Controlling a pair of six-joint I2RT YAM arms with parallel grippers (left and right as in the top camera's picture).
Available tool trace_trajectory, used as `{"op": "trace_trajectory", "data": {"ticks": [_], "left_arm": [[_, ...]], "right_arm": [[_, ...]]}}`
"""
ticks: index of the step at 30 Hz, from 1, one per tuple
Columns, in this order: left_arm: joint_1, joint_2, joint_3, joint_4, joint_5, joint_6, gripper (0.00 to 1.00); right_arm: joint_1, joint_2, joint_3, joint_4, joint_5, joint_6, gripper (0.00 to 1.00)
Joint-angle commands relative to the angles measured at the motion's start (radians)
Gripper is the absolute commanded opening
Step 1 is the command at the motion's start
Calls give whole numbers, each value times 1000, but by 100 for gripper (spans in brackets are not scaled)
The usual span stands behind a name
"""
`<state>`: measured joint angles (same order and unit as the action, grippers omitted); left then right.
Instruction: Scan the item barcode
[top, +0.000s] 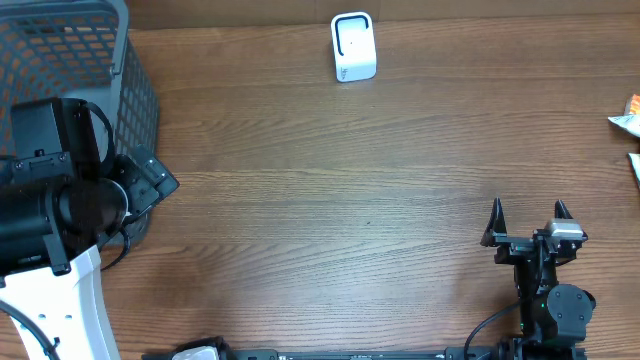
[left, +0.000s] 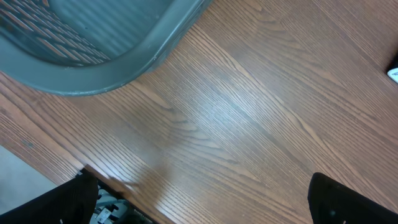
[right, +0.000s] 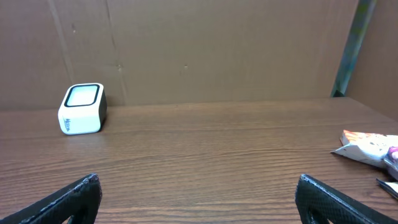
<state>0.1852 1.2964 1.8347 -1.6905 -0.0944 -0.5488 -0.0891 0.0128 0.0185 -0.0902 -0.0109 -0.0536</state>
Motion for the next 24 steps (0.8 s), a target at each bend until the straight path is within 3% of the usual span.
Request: {"op": "trace_trajectory", "data": {"ticks": [1,15,24], "left_arm": [[4,0,-1,1,-10,-16,100],[3,-82,-3,28,42,5,100],[-75,-261,-195,335,322,467,100]], "right_arm": [[10,-10,-10,6,10,-7,100],[10,-10,-10,6,10,-7,100],[10,-10,-10,6,10,-7,100]]}}
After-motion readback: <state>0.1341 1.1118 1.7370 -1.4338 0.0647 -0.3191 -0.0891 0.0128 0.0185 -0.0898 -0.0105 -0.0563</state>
